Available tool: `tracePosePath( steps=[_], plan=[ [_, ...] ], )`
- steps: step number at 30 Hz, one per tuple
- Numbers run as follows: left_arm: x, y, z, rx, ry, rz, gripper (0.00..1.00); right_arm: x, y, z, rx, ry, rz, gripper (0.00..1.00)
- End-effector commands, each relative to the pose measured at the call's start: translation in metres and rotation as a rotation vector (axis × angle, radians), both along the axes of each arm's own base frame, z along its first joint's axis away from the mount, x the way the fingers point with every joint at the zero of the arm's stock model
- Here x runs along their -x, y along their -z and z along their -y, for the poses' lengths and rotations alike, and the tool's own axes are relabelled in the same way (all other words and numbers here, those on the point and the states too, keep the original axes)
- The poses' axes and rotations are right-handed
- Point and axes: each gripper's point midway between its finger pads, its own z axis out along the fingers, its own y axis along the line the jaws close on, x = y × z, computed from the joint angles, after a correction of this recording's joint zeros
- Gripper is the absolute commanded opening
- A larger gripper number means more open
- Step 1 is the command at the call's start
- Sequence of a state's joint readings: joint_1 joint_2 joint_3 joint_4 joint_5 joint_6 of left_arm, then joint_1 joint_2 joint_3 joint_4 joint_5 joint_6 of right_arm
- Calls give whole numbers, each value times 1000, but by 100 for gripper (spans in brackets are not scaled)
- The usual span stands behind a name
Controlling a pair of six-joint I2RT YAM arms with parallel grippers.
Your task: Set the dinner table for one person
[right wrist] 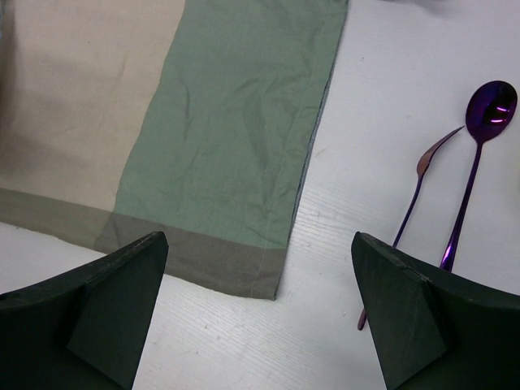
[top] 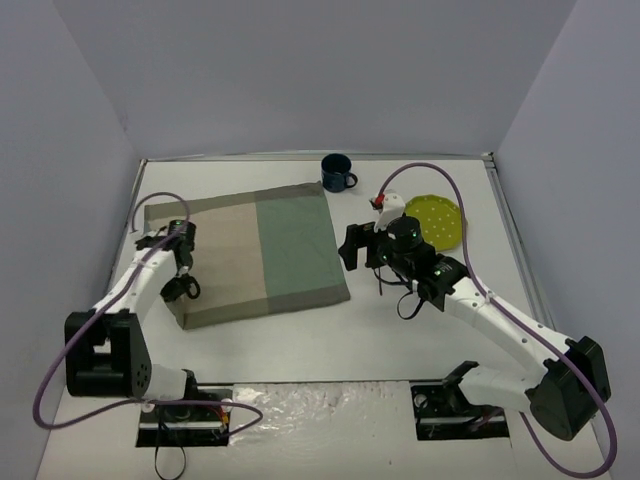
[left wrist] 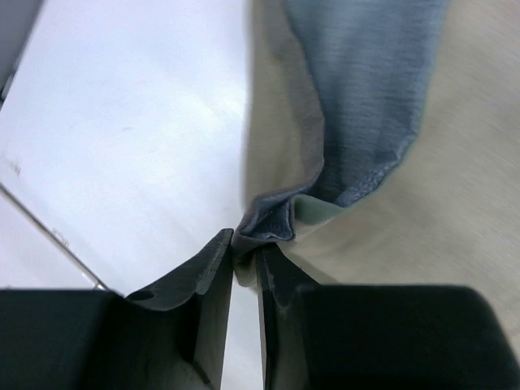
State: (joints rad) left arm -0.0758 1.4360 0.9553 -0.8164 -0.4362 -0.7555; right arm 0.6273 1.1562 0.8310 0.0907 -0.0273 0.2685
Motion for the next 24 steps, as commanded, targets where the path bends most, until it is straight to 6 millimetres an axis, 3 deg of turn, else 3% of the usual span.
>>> tracePosePath(
  steps=[1,4,7,10,14,21,24],
  plan=[
    [42,-12,-25,89,-237,99,21,-1,-26,-9,-72,-36,74,93],
    [57,-13,-32,129,-308,111,37,0,-27,-10,-76,-49,73,93],
    [71,-8,-39,172,-386,116,47,3,-27,-12,-81,-66,69,93],
    [71,-12,-43,203,-437,161,56,4,-24,-16,-82,-84,56,93],
    [52,-29,-45,261,-415,277,68,5,-14,-24,-82,-117,17,93],
    [-6,-32,-31,337,-234,315,72,-9,27,-41,-22,-119,-110,92],
    [-29,-24,-26,336,-195,291,76,-21,34,-51,6,-105,-117,90]
  ],
)
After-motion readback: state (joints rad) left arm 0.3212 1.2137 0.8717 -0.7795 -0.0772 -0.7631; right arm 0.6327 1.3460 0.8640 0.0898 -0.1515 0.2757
